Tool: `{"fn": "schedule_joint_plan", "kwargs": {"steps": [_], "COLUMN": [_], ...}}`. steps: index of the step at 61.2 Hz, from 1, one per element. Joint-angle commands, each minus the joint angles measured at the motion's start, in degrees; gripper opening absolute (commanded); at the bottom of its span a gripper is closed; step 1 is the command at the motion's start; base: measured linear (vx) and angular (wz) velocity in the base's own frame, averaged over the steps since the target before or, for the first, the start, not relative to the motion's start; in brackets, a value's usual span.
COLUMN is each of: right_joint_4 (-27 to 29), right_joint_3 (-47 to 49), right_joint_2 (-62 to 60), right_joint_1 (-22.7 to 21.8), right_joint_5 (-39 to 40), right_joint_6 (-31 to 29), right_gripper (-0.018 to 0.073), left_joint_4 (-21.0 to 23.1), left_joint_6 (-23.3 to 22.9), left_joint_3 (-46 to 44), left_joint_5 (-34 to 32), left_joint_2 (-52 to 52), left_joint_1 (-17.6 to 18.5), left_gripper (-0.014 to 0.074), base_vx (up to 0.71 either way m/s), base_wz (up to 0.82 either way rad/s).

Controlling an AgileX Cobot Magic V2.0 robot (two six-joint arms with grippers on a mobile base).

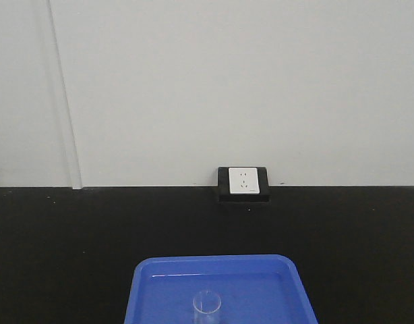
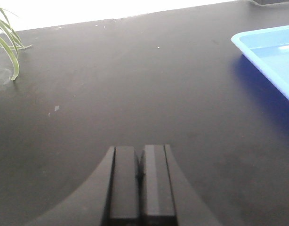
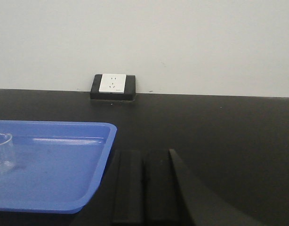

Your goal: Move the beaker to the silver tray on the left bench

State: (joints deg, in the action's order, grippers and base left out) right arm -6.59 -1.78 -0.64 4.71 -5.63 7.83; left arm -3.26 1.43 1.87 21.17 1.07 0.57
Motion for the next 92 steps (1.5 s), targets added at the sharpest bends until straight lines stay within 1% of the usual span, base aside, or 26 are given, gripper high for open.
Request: {"fn": "schedule_joint_plan", "kwargs": {"steps": [1,49,53,59,64,70,80,86,88,92], "right_joint_4": [-0.6,-0.6,-0.5,1.5,2.5,2.4,0.9,1.3,1.6,2.5], "right_joint_3": [-0.3,-0.3,-0.1,0.4,4.3,11.8,26.5,33.3,35.2,37.5], "right_joint_2": [-0.7,-0.7,-0.7,-0.7,-0.1,3.4,18.3,27.0,29.8,33.6], "right_joint_1": [-0.2,-0.2,-0.2,-0.2,-0.2,-0.2,-0.2,-0.2,-0.2,-0.2], "right_joint_5": [4.7,5.3,7.5,14.0,15.2,13.4,12.7,12.6,12.4,12.4], "right_joint_6": [-0.2,-0.2,-0.1,1.7,2.5,2.3,-1.2,-0.9,0.0,0.4], "right_gripper": [-0.0011,-0.0011,-0.0011,-0.0011,-0.0011,-0.0011,-0.0011,-0.0011,-0.0011,-0.0011], "left_joint_4": [0.2,0.2,0.2,0.2,0.2,0.2,0.2,0.2,0.2,0.2], "left_joint_6": [-0.1,-0.1,-0.1,-0.1,-0.1,-0.1,-0.1,-0.1,-0.1,-0.1], "left_joint_3": [1.1,1.1,1.1,1.1,1.1,1.1,1.1,1.1,1.1,1.1], "left_joint_5": [-4.3,-4.3,-4.3,-4.3,-4.3,-4.3,-4.3,-4.3,-4.3,-4.3], "left_joint_2": [0.5,0.5,0.5,0.5,0.5,0.5,0.5,0.5,0.5,0.5], "left_joint_1": [0.3,0.3,0.3,0.3,0.3,0.3,0.3,0.3,0.3,0.3], "left_gripper": [0.0001,0.0001,0.0001,0.0001,0.0001,0.0001,0.0001,0.0001,0.0001,0.0001], "base_vx": [0.0,0.0,0.0,0.0,0.0,0.0,0.0,0.0,0.0,0.0], "base_wz": [0.0,0.0,0.0,0.0,0.0,0.0,0.0,0.0,0.0,0.0]}}
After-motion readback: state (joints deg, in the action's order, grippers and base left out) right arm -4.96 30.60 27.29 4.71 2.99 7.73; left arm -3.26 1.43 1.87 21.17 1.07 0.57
